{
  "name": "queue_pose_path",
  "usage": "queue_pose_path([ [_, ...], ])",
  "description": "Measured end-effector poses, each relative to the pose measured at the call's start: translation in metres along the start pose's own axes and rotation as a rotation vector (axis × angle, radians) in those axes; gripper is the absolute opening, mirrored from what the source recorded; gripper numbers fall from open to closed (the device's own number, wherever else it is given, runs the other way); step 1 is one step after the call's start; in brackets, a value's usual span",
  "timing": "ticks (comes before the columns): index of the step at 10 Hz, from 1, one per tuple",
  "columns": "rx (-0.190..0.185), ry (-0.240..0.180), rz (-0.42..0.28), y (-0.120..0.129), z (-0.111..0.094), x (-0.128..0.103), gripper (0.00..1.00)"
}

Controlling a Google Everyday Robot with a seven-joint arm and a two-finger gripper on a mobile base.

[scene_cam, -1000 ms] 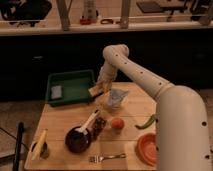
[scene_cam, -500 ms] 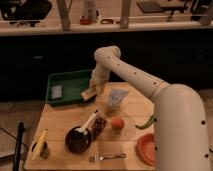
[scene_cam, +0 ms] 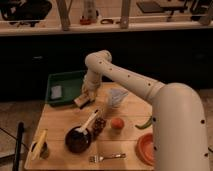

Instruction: Place eraser in table surface

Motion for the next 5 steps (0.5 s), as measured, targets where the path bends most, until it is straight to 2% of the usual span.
queue_pose_path([
  [5, -0.01, -0.031, -0.04, 0.0, 0.029, -0.025, 0.0],
])
